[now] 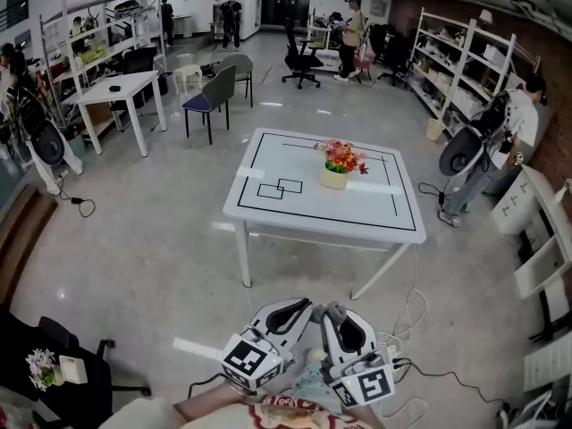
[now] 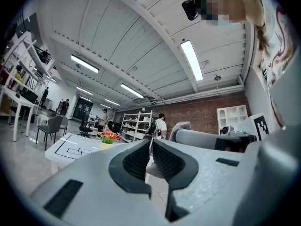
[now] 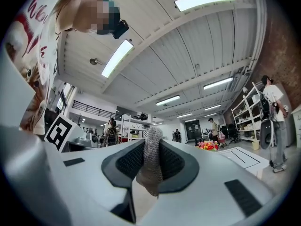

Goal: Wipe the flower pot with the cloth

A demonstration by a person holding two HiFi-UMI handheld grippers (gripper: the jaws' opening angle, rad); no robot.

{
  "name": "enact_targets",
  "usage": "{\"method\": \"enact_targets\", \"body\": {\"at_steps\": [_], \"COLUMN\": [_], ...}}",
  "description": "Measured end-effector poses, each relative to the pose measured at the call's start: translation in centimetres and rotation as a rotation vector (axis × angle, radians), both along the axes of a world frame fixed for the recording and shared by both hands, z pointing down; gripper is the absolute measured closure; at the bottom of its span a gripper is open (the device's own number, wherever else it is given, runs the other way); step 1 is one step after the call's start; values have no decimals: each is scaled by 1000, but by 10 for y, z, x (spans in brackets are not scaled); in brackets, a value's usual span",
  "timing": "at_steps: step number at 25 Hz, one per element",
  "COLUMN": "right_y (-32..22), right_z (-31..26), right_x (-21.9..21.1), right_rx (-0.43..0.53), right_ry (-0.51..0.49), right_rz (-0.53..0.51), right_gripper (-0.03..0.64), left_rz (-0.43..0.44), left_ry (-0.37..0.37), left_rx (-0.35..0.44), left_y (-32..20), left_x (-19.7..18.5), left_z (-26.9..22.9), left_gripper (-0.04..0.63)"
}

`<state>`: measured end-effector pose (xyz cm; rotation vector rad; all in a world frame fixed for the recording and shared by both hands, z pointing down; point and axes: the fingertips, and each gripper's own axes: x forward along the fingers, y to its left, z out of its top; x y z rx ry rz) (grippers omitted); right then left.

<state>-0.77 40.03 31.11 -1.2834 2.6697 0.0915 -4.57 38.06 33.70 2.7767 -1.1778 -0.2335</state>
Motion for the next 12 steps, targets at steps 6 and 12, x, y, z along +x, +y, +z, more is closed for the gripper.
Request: {"method": "enact_targets", "body": {"at_steps": [6,12], "right_y": [-68,-140], "right_z": [-7,-29], "right_x": [17,65], "right_rx": [21,58], "right_ry": [1,-12], "right_rz": [-47,-55], "right_gripper": [545,545], "left_rz": [-35,-44], "left_ry": [0,-1], "left_rx": [12,42], "left_y": [-68,-136], "left_x": [19,62], "left_z": [-6,-23], "left_gripper": [591,591]}}
